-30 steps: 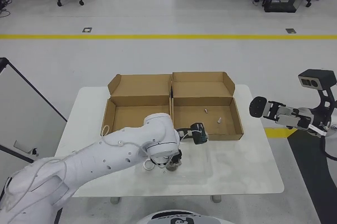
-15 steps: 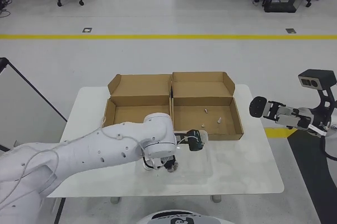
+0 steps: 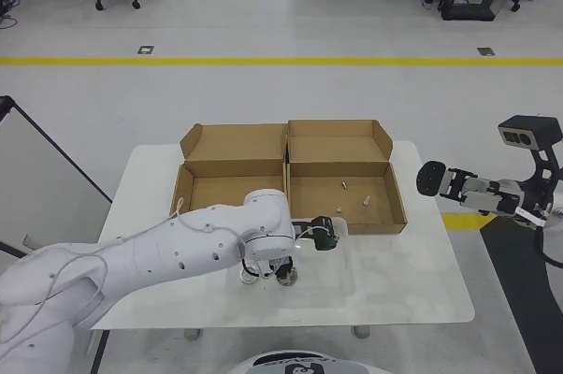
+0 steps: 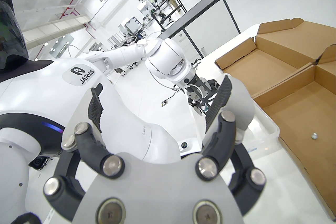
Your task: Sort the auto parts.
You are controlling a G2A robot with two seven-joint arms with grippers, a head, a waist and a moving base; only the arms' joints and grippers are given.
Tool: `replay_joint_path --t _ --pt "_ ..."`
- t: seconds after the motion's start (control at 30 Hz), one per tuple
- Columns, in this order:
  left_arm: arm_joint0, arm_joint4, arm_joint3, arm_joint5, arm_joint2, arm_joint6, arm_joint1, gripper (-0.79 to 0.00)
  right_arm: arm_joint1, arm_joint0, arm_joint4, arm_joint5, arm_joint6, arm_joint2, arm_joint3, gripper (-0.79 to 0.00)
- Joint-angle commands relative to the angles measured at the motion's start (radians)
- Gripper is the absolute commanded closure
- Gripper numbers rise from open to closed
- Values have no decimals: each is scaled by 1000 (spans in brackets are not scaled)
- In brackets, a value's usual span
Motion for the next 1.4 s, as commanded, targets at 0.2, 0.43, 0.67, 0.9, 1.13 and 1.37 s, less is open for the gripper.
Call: replay_joint_path --t 0.2,0.43,0.67,0.9,1.13,1.37 --pt "26 5 29 -34 -3 13 -11 -597 0 0 0 0 0 0 0 -785" --pt "54 26 29 -63 3 9 -16 -588 0 0 0 0 0 0 0 -785" --pt "87 52 48 -107 0 54 -15 -514 0 0 0 0 0 0 0 -785" --pt "104 66 60 -136 -4 60 -19 -394 0 0 0 0 0 0 0 -785" --pt "122 81 66 -165 -8 64 -20 -425 0 0 0 0 0 0 0 -785" --pt "136 90 87 -193 -12 78 -26 -437 0 0 0 0 0 0 0 -785"
